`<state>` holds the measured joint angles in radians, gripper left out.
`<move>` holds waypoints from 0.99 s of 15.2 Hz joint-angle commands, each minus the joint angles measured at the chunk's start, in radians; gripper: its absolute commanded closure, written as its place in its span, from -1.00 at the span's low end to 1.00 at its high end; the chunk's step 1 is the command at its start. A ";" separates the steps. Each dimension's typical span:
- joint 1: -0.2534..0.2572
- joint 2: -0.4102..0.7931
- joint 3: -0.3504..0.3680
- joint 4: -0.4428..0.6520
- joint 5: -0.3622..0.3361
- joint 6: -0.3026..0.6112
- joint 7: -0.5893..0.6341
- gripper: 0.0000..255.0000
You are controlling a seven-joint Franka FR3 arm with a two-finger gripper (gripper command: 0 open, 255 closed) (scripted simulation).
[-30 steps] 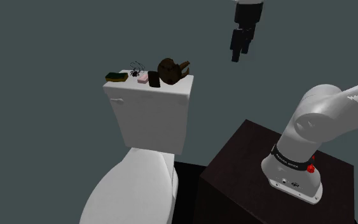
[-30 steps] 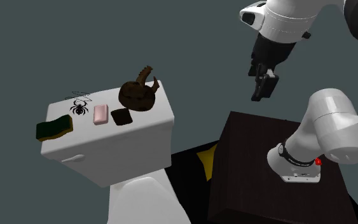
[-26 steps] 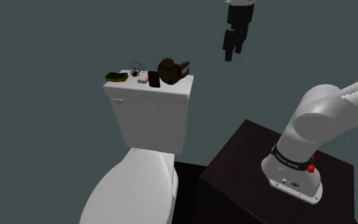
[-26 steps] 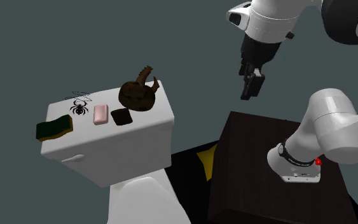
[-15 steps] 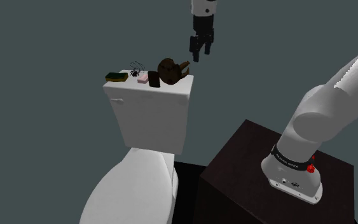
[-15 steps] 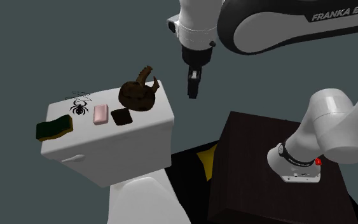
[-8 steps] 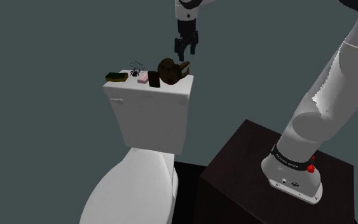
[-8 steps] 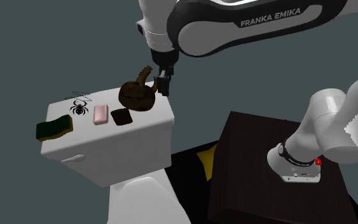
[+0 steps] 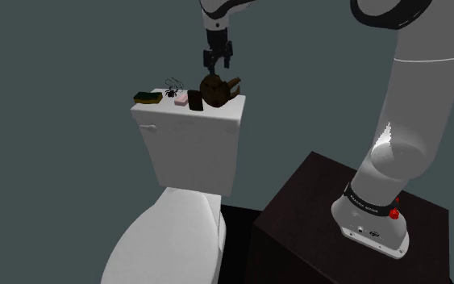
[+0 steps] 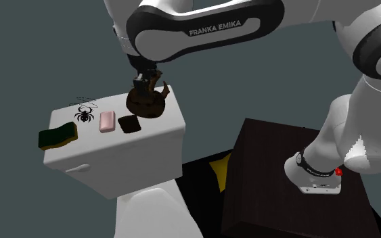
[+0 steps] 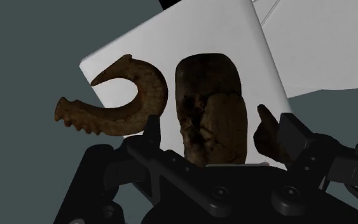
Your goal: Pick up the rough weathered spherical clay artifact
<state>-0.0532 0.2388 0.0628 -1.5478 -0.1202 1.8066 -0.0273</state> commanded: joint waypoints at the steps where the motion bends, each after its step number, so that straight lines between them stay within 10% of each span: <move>1: 0.003 0.076 -0.001 0.094 -0.007 -0.016 0.001 -1.00; 10: 0.001 0.081 -0.003 0.000 -0.010 0.083 0.012 -1.00; 11: 0.001 0.077 -0.002 -0.008 -0.010 0.087 0.012 1.00; 15: 0.002 0.076 -0.002 -0.010 -0.010 0.088 0.013 1.00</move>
<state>-0.0518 0.3118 0.0602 -1.5571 -0.1309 1.8943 -0.0146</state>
